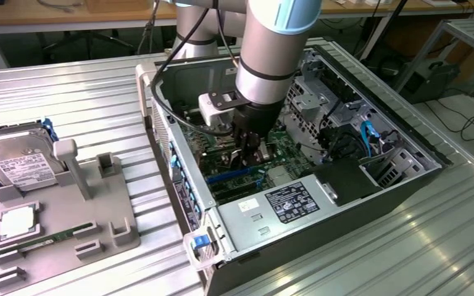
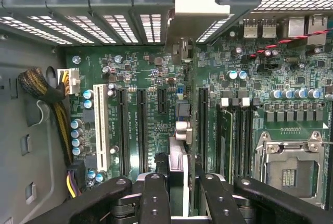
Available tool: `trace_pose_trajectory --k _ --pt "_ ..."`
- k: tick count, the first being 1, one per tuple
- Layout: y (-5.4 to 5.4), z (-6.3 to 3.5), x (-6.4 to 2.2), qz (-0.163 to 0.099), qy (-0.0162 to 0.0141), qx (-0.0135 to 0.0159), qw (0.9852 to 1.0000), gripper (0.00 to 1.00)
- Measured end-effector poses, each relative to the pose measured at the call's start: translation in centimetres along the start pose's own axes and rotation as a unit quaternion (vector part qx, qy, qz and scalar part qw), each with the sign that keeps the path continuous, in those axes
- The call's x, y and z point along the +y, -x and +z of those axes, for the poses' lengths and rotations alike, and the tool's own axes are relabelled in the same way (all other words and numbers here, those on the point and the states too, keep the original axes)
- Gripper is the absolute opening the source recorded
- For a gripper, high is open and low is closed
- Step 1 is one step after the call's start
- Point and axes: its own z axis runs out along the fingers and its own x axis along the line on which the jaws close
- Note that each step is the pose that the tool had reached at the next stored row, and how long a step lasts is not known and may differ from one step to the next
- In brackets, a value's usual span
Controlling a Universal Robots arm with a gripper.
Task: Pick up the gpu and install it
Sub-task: 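Insert the gpu into the slot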
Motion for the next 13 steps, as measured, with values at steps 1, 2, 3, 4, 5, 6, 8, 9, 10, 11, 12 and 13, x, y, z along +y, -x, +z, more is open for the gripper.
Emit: trace_pose_trajectory --k 1,2,3,4,5,6,8,9,10,11,12,13 --pt "-0.01 0.01 0.12 0.000 0.0000 0.0000 1.0000 0.28" --pt "-0.01 0.02 0.26 0.000 0.0000 0.0001 1.0000 0.28" --pt "-0.01 0.04 0.39 0.000 0.0000 0.0001 1.0000 0.28" --pt "-0.01 0.07 0.50 0.000 0.0000 0.0000 1.0000 0.28" --pt "-0.02 0.11 0.61 0.000 0.0001 0.0001 1.0000 0.28" --pt "-0.02 0.16 0.69 0.000 0.0001 0.0001 1.0000 0.28" --pt "-0.03 0.35 0.79 0.000 0.0000 0.0001 1.0000 0.28" --pt "-0.03 0.46 0.82 0.000 0.0001 0.0001 1.0000 0.28" --pt "-0.03 0.58 0.84 0.000 0.0001 0.0001 1.0000 0.28" --pt "-0.03 0.68 0.86 0.000 0.0000 0.0001 1.0000 0.28" --pt "-0.03 0.79 0.88 0.000 0.0000 0.0001 1.0000 0.28" --pt "-0.03 0.88 0.90 0.000 0.0000 0.0001 1.0000 0.28"
